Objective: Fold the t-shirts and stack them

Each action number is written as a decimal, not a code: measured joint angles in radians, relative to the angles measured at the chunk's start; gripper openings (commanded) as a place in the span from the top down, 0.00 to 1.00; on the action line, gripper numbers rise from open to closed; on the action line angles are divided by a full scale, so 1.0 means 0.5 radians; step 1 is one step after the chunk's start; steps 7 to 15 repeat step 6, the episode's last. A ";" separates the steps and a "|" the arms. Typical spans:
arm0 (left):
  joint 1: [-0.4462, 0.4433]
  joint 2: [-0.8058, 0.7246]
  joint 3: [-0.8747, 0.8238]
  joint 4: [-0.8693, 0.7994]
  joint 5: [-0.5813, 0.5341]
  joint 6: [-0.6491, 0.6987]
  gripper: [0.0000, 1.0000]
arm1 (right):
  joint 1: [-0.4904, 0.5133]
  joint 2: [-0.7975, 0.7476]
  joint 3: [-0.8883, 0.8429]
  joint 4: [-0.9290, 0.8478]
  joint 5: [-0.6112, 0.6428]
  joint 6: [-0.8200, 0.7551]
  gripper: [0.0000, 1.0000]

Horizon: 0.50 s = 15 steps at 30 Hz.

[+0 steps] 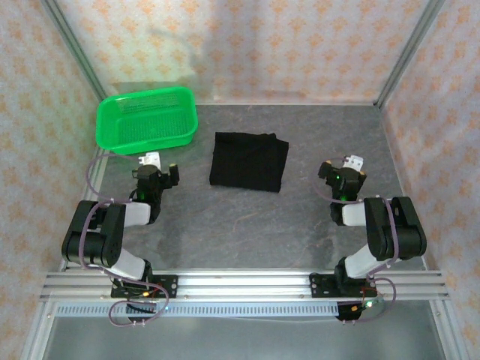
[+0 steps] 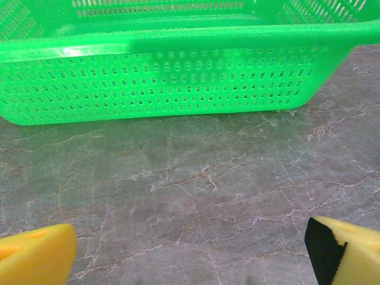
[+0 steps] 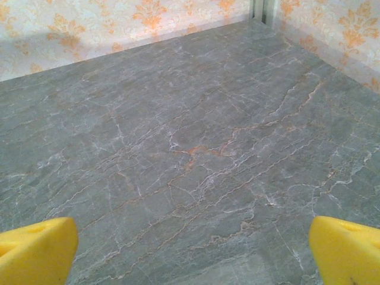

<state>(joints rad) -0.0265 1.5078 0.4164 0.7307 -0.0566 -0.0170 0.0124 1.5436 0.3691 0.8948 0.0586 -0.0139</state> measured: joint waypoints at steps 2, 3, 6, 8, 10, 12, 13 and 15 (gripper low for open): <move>0.000 0.000 0.000 0.000 0.000 0.000 0.00 | 0.000 0.000 0.014 -0.041 -0.051 -0.022 0.01; 0.000 0.000 0.000 0.000 0.000 0.000 0.00 | 0.000 0.001 0.021 -0.050 -0.076 -0.029 0.01; 0.000 0.000 -0.001 0.000 0.000 0.000 0.00 | 0.000 0.001 0.025 -0.056 -0.115 -0.037 0.01; 0.000 0.000 -0.001 0.000 0.000 0.000 0.00 | 0.000 0.001 0.025 -0.056 -0.115 -0.037 0.01; 0.000 0.000 -0.001 0.000 0.000 0.000 0.00 | 0.000 0.001 0.025 -0.056 -0.115 -0.037 0.01; 0.000 0.000 -0.001 0.000 0.000 0.000 0.00 | 0.000 0.001 0.025 -0.056 -0.115 -0.037 0.01; 0.000 0.000 -0.001 0.000 0.000 0.000 0.00 | 0.000 0.001 0.025 -0.056 -0.115 -0.037 0.01; 0.000 0.000 -0.001 0.000 0.000 0.000 0.00 | 0.000 0.001 0.025 -0.056 -0.115 -0.037 0.01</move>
